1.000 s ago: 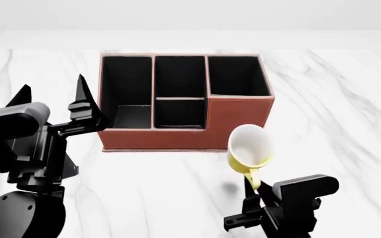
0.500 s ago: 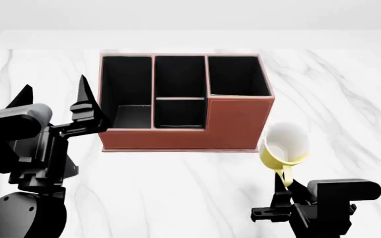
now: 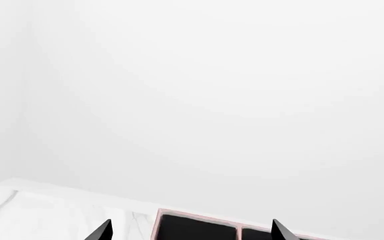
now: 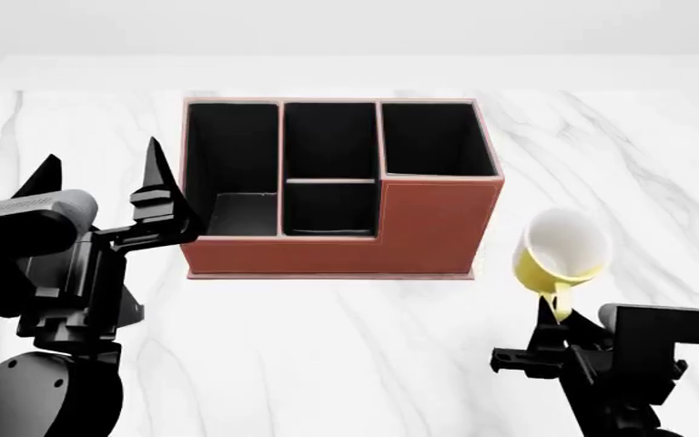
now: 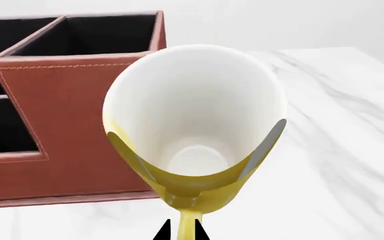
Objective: Pick up the yellow and white mug and place it to the right of the caddy.
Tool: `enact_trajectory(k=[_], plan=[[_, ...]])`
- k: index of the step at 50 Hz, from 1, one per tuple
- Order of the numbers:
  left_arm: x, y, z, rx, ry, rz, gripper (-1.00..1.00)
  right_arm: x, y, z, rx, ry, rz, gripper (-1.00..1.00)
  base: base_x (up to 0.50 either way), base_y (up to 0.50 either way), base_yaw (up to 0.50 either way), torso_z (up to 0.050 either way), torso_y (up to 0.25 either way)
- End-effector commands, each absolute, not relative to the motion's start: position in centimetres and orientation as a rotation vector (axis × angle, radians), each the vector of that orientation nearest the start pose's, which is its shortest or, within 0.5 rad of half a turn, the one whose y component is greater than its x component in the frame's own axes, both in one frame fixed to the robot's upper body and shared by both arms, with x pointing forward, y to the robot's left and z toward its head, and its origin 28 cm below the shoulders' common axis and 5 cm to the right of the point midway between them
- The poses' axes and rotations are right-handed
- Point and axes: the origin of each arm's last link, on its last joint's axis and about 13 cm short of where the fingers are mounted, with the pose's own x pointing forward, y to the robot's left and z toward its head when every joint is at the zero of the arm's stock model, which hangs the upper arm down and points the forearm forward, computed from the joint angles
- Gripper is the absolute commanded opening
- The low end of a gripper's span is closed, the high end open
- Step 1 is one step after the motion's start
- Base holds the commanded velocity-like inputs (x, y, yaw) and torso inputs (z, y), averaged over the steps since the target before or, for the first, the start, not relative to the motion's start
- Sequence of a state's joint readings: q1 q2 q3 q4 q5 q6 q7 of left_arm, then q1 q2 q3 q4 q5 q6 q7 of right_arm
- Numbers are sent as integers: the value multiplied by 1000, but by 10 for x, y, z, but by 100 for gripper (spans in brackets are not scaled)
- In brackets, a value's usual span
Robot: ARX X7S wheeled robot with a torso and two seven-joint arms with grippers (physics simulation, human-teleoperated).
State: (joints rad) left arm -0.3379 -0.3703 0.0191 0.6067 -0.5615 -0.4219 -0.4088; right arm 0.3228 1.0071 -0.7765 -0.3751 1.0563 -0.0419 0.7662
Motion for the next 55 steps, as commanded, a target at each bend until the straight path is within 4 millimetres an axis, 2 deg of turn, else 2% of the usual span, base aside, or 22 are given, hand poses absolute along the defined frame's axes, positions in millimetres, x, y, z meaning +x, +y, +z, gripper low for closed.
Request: enact_trajectory(k=[1,25,42,55], plan=[[235,238,190,-158,-425,63,100,217,-169,116,34,114,-88,-100,0,0,0,0,0],[236,238,188,-158,-421,64,100,264,-179,116,28,137,-133,-100,0,0,0,0,0],[237,237,188,-154,-420,62,100,286,-182,112,54,154,-144,-100,0,0,0,0,1],[239,237,188,-151,-418,62,100,318,-178,109,25,176,-138,-100,0,0,0,0,1]])
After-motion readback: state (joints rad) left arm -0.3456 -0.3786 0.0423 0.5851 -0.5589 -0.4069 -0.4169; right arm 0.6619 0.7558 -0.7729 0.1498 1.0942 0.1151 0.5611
